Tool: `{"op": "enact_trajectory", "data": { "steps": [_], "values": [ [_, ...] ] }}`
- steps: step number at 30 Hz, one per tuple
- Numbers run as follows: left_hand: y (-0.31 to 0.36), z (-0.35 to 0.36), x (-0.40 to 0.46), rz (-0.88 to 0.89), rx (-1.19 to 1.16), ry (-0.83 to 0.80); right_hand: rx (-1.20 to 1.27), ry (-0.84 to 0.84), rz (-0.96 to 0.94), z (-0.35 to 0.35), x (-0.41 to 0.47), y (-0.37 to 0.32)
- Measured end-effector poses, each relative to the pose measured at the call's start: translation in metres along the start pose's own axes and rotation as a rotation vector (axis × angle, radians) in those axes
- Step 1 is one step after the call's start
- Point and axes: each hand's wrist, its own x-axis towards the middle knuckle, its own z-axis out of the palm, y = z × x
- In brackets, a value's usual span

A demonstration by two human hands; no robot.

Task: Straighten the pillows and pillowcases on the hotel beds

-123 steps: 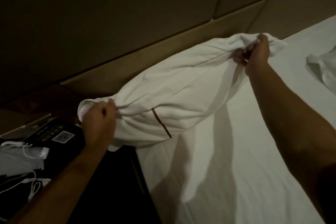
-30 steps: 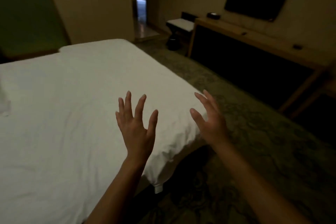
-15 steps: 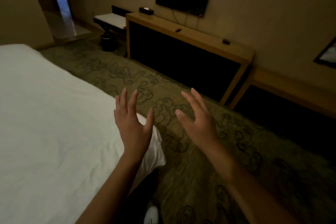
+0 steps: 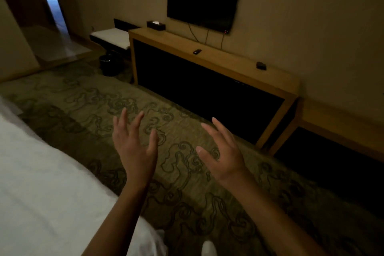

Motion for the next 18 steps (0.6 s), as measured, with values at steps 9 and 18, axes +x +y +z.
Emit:
{"op": "enact_trajectory", "data": {
  "steps": [9,18],
  "values": [
    [-0.071,0.095,0.137,-0.001,0.175,0.059,-0.092,-0.164,-0.227,0.064,0.227,0.086],
    [-0.19,0.069,0.244,-0.31,0.394,0.469,0.161,-0.471,-0.408,0.233,0.437,0.056]
  ]
}}
